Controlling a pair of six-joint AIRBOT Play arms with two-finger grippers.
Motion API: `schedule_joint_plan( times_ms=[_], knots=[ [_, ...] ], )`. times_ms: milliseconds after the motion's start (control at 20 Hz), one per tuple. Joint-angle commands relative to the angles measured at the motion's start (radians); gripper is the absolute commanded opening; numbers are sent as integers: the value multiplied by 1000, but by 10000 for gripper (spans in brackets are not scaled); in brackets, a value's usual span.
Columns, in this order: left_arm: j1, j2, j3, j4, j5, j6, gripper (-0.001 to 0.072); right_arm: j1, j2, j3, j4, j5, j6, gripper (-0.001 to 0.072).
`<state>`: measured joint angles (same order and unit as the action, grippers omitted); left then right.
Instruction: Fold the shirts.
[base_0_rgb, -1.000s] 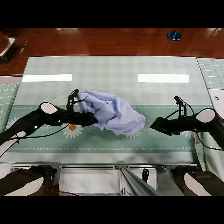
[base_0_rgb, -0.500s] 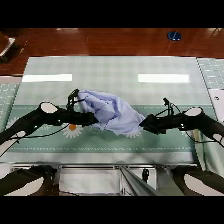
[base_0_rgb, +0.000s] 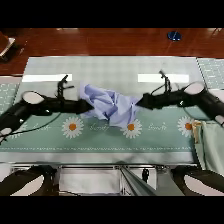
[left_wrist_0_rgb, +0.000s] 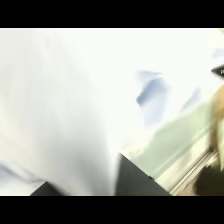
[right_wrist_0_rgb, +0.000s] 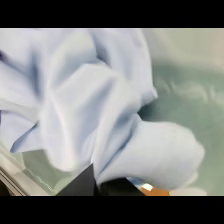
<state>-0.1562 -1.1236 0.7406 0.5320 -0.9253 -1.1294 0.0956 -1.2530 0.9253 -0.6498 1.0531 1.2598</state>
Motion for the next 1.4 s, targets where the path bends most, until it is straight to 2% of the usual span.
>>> schedule_joint_plan(
  times_ms=[0,250,350,450,600,700,800,900,1150,1200,1350],
  knots=[
    [124,145,174,-2,-48,-10,23,-65,60,348,-172,95,93,22],
    [278,321,493,-1,-55,-35,23,-127,125,927,-306,210,132,22],
    [333,380,583,0,-56,-35,22,-127,178,1065,-377,237,136,23],
    [387,446,631,13,-65,-35,22,-127,264,1105,-444,253,142,23],
    [447,551,645,109,-164,-36,22,-127,396,1104,-612,344,170,23],
    [463,606,645,197,-327,-85,22,-125,457,1095,-702,402,204,23],
    [463,642,638,267,-481,-132,22,-125,522,1042,-743,432,225,23],
    [459,673,602,281,-579,-166,22,-125,563,971,-747,478,243,23],
    [442,729,343,280,-671,-261,22,-125,613,665,-683,550,256,23],
    [442,730,263,280,-686,-286,22,-125,613,596,-659,542,254,23],
    [442,721,8,280,-646,-289,23,-125,607,362,-611,430,243,23]
  ],
)
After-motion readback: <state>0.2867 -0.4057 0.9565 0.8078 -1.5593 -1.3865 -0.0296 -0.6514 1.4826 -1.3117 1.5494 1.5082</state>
